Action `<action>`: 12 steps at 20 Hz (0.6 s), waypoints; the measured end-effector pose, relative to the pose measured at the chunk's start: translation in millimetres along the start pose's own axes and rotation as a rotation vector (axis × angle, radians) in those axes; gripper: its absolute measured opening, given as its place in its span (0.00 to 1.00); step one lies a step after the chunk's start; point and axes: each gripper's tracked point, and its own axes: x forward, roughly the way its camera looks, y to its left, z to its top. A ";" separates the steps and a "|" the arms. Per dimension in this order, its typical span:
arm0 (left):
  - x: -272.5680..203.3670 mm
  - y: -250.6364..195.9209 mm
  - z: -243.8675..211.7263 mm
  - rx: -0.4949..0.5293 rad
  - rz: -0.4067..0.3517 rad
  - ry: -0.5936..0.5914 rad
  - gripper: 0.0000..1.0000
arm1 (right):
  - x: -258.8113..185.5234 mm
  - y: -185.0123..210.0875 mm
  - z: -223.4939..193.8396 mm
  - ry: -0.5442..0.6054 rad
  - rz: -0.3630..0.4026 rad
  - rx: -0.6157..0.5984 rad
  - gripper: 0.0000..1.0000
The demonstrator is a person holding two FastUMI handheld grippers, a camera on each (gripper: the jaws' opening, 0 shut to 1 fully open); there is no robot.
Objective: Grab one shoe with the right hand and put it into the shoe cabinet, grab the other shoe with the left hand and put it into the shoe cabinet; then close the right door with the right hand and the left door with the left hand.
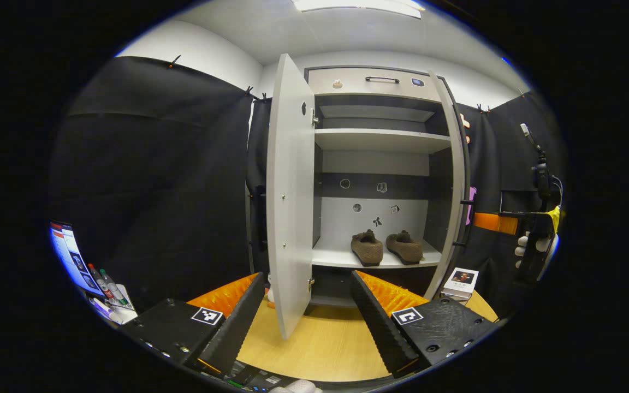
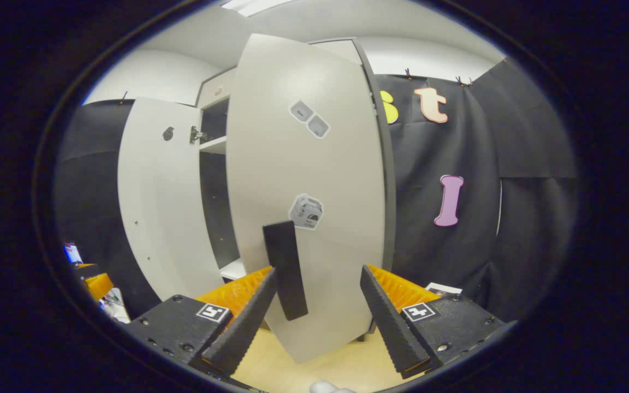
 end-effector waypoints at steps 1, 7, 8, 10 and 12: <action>1.8 10.6 -1.2 0.006 -0.002 -0.002 0.96 | -8.5 6.5 -0.8 -0.007 -0.010 -0.017 1.00; 34.1 72.7 -0.1 0.017 -0.018 -0.011 0.96 | -70.6 41.8 -18.2 -0.018 -0.083 -0.037 1.00; 42.1 83.1 2.8 0.020 -0.021 -0.018 0.96 | -82.1 44.6 -23.7 -0.015 -0.104 -0.036 1.00; 61.5 100.2 6.8 0.025 -0.024 -0.030 0.96 | -106.3 45.9 -37.7 0.003 -0.152 -0.035 1.00; 85.0 116.5 12.4 0.041 -0.020 -0.046 0.96 | -127.3 47.3 -55.4 0.031 -0.194 -0.029 1.00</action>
